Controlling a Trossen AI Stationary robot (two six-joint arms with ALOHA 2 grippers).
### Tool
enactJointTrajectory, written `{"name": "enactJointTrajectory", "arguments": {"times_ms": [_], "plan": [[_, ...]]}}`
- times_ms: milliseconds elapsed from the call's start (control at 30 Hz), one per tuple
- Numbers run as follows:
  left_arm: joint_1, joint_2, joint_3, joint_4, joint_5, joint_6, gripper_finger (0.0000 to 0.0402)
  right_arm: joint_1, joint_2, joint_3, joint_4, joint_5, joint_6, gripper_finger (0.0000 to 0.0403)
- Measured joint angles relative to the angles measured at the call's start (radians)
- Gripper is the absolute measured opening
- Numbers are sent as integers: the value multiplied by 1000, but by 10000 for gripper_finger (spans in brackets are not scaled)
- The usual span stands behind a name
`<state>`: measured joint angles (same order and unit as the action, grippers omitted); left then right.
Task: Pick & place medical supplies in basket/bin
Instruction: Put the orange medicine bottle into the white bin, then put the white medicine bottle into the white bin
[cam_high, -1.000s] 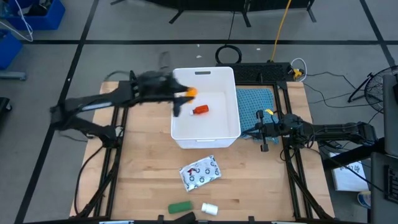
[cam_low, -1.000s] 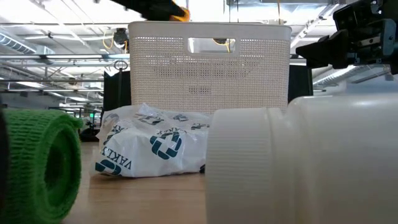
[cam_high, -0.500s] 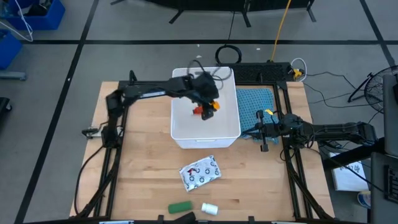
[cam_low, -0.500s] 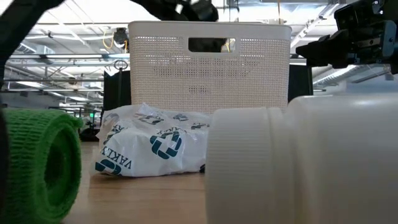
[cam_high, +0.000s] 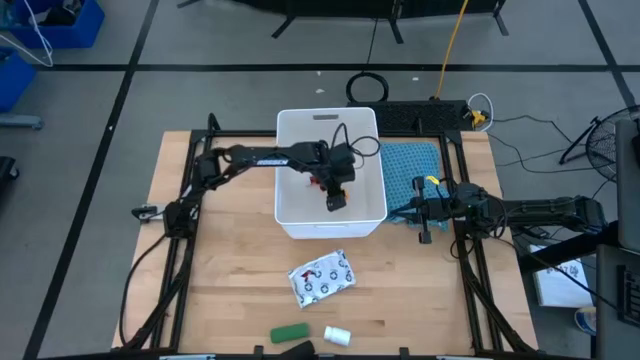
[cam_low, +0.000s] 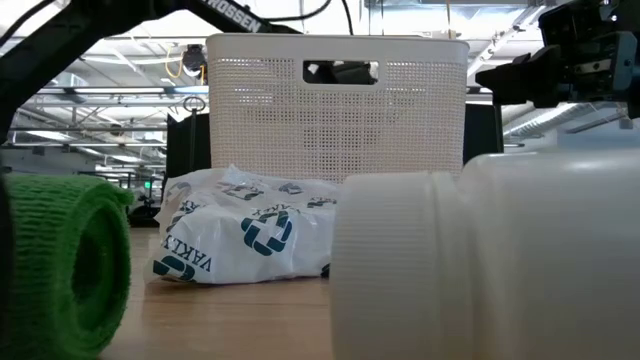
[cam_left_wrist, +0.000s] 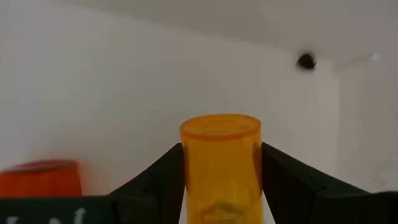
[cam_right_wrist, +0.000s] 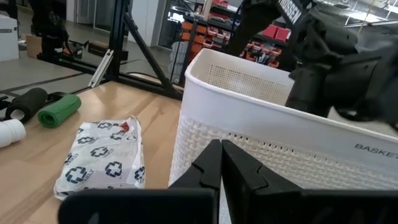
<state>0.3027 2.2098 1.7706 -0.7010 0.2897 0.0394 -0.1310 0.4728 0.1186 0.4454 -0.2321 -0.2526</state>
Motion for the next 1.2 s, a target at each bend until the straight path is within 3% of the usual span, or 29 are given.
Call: {"name": "enactJointTrajectory", "arguments": {"times_ms": [567,833,1000,1200], "plan": [[-2,31,0,-30,-9,-35,187,0,0,0,-1,0,4,1],[-3,31,8,-30,-11,-43,275,0,0,0,-1,0,4,1],[-8,28,87,-63,-10,7,329,0,0,0,-1,0,4,1],[-58,-61,259,-207,-51,114,336,0,-1,0,-1,0,-1,2]]}}
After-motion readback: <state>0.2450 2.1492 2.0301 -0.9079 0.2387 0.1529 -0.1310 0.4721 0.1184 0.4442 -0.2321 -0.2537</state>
